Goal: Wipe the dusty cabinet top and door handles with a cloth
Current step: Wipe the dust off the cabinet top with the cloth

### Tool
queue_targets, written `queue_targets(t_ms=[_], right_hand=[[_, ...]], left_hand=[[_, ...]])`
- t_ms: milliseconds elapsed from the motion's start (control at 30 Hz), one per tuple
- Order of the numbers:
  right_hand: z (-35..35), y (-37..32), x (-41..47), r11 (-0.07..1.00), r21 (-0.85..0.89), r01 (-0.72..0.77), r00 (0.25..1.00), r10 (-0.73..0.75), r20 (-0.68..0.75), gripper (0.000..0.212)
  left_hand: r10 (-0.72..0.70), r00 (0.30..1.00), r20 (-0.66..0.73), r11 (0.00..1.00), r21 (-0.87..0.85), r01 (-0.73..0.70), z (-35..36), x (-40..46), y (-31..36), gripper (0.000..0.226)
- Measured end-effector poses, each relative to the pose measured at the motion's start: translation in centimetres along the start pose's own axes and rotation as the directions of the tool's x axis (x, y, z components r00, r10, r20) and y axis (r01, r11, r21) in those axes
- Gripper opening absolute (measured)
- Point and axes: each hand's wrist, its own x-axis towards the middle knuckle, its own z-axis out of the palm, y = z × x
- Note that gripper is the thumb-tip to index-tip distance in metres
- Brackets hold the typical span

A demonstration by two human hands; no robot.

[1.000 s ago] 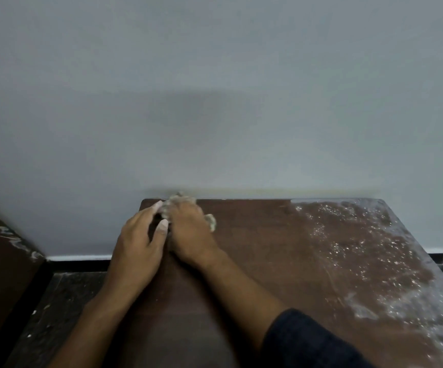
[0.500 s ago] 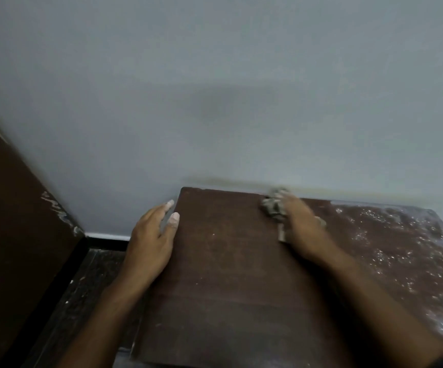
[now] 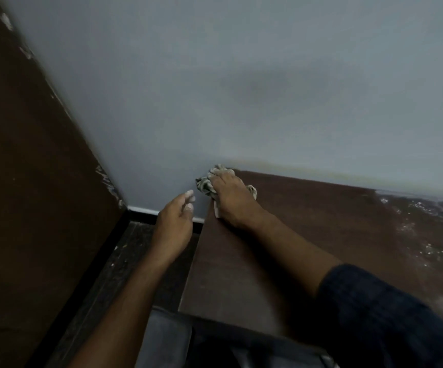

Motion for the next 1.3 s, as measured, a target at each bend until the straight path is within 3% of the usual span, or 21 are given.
queue_targets(t_ms=[133,200,333,467,533,600,733,833,967,1067,1200,1233,1300], right_hand=[[0.9,-3.1,-6.5,0.987,0.093,0.129,0.991,-0.130,0.008,0.056],[2.3,-5.5,-10.5,0.986,0.124,0.109,0.990,-0.119,0.078,0.057],[4.0,-8.4,-16.7,0.985,0.110,0.136,0.981,-0.150,0.126,0.053],[1.5,-6.8,-16.8,0.963,0.167,0.211,0.964,-0.234,0.128,0.060],[-0.4,-4.5,-15.4,0.974,0.174,0.143,0.985,-0.158,0.073,0.060],[-2.4,-0.9,-13.5,0.987,0.161,-0.022,1.000,0.019,0.020,0.058],[-4.0,2.3,-13.7,0.967,0.145,-0.211,0.972,0.223,-0.077,0.055],[-3.1,-1.0,-18.8,0.976,0.168,-0.139,0.985,0.154,-0.083,0.049],[-3.7,-2.0,-24.7,0.988,0.150,-0.034,0.992,0.051,-0.114,0.058],[-6.1,2.3,-27.5,0.967,0.159,-0.198,0.965,0.221,-0.143,0.055],[-8.5,6.0,-32.7,0.858,0.161,-0.487,0.819,0.513,-0.257,0.055],[-8.4,5.3,-33.1,0.845,0.162,-0.509,0.799,0.534,-0.276,0.053],[-7.6,2.8,-33.4,0.884,0.159,-0.439,0.849,0.466,-0.250,0.048]], left_hand=[[0.009,0.996,-0.088,0.999,0.046,-0.005,-0.7,-1.7,-1.1,0.034],[-0.003,0.991,-0.131,1.000,0.011,0.005,-1.0,-3.4,-1.7,0.030],[-0.019,0.999,-0.033,0.997,-0.077,0.017,-1.0,-6.7,-2.1,0.024],[0.083,0.994,-0.067,0.997,0.011,-0.082,-1.2,-7.8,-0.9,0.026],[0.175,0.980,-0.089,0.982,0.088,-0.168,-1.3,-8.2,0.0,0.027],[0.226,0.971,-0.080,0.970,0.112,-0.217,-1.2,-8.6,0.9,0.026],[0.283,0.959,-0.027,0.953,0.119,-0.278,0.2,-9.6,2.9,0.027],[0.342,0.939,0.016,0.931,0.127,-0.342,1.6,-10.4,4.0,0.028],[0.393,0.914,0.100,0.909,0.108,-0.403,4.6,-11.8,5.5,0.027],[0.476,0.861,0.182,0.868,0.061,-0.493,7.6,-13.2,6.9,0.024],[0.518,0.792,0.325,0.833,0.021,-0.553,11.0,-15.7,7.9,0.031],[0.525,0.778,0.346,0.824,0.023,-0.566,11.7,-16.1,8.0,0.032],[0.550,0.748,0.373,0.799,0.028,-0.601,13.0,-16.5,8.5,0.038]])
